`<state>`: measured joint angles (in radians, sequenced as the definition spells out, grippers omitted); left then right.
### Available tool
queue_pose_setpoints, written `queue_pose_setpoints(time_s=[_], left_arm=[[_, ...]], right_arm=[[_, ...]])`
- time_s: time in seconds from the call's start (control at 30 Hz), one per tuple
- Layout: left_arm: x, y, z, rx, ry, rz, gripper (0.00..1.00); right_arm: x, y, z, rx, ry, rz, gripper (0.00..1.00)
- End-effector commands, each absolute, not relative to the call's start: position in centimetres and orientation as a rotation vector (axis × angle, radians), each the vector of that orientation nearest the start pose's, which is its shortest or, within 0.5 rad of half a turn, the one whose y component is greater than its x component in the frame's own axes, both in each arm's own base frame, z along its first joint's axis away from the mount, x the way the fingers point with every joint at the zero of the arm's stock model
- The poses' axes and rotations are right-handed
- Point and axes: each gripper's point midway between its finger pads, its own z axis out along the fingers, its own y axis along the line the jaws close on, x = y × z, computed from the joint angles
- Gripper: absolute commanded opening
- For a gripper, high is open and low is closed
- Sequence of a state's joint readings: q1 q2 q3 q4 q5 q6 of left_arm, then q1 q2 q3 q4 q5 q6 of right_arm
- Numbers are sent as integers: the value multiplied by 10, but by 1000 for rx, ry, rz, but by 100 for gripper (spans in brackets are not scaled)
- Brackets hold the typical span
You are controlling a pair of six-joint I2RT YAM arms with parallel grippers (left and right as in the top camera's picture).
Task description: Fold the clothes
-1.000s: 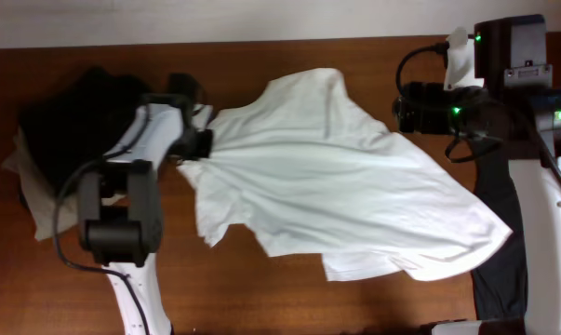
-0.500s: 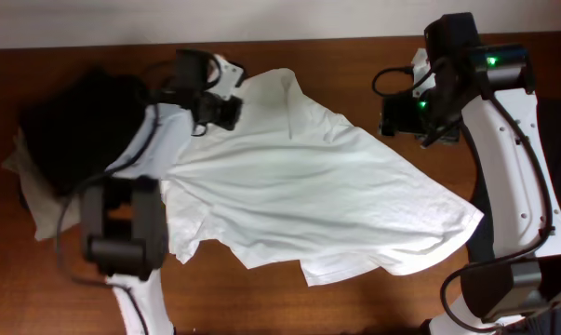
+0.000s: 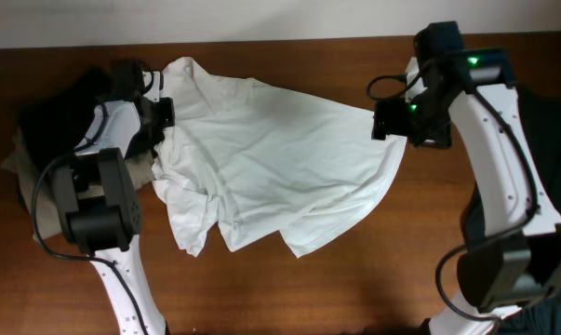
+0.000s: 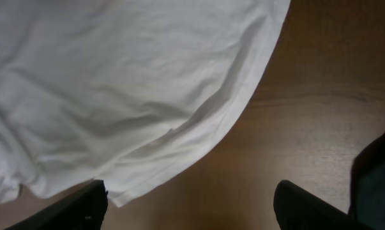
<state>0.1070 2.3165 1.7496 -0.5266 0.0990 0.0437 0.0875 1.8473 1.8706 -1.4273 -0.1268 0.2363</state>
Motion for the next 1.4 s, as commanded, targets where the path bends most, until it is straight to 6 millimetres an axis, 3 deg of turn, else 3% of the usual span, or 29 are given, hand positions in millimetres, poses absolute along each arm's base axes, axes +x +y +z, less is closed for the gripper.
queue_pose_setpoints(time_s=[0.0, 0.03, 0.07, 0.1, 0.13, 0.2, 0.27, 0.4, 0.47, 0.5, 0.57, 0.63, 0.67, 0.7, 0.73, 0.77, 0.83, 0.9, 0.93, 1.0, 1.03, 1.13, 1.2, 1.3, 1.37], left_arm=[[572, 31, 76, -38, 2554, -127, 7], [576, 29, 103, -26, 2512, -138, 11], [575, 25, 150, -10, 2450, -154, 21], [568, 24, 181, -4, 2419, -152, 27], [555, 22, 213, 0, 2388, -147, 30], [518, 18, 269, 7, 2354, -144, 39], [488, 13, 300, 13, 2345, -144, 43], [442, 9, 316, 5, 2406, -152, 46], [423, 5, 304, 2, 2492, -168, 46], [415, -1, 299, 13, 2532, -179, 46], [402, -23, 291, 83, 2590, -204, 46], [386, -53, 286, 239, 2636, -219, 46], [378, -64, 287, 278, 2646, -232, 46], [367, -73, 292, 315, 2648, -240, 46], [356, -79, 300, 342, 2634, -246, 46], [344, -83, 313, 359, 2602, -249, 46], [323, -80, 342, 361, 2516, -245, 47], [306, -65, 368, 328, 2430, -158, 53], [299, -51, 378, 291, 2398, -67, 57], [291, -29, 389, 230, 2364, 76, 66], [293, -28, 387, 228, 2369, 84, 66], [307, -31, 372, 237, 2424, 89, 66], [321, -33, 349, 249, 2505, 95, 66], [338, -36, 305, 258, 2672, 106, 67], [350, -38, 260, 255, 2826, 109, 66]], right_arm=[[386, 29, 144, 361, 3046, 155, 82], [393, 19, 127, 436, 3053, 151, 78], [404, 5, 104, 494, 3055, 148, 75], [414, -6, 87, 532, 3050, 147, 75], [427, -21, 61, 583, 3038, 145, 75], [440, -38, 28, 640, 3028, 155, 75], [446, -40, 12, 634, 3026, 155, 70], [451, -18, -14, 600, 3054, 286, 55], [455, -4, -16, 452, 3063, 350, 29], [460, -6, -16, 432, 3043, 332, 9], [477, -48, -11, 628, 2944, 196, 4], [493, -115, 21, 834, 2797, 131, 4], [507, -140, 45, 868, 2706, 205, 4], [520, -148, 69, 790, 2645, 330, 8], [527, -150, 89, 727, 2599, 443, 39], [525, -146, 107, 677, 2584, 553, 46], [509, -133, 132, 578, 2608, 664, 50], [491, -120, 160, 543, 2625, 696, 52], [482, -112, 182, 509, 2615, 704, 52], [455, -97, 252, 437, 2541, 655, 53], [446, -93, 272, 416, 2510, 634, 54], [400, -81, 356, 351, 2364, 491, 60], [368, -76, 391, 335, 2302, 394, 66], [334, -62, 412, 340, 2272, 380, 66], [307, -49, 418, 349, 2288, 392, 66]])
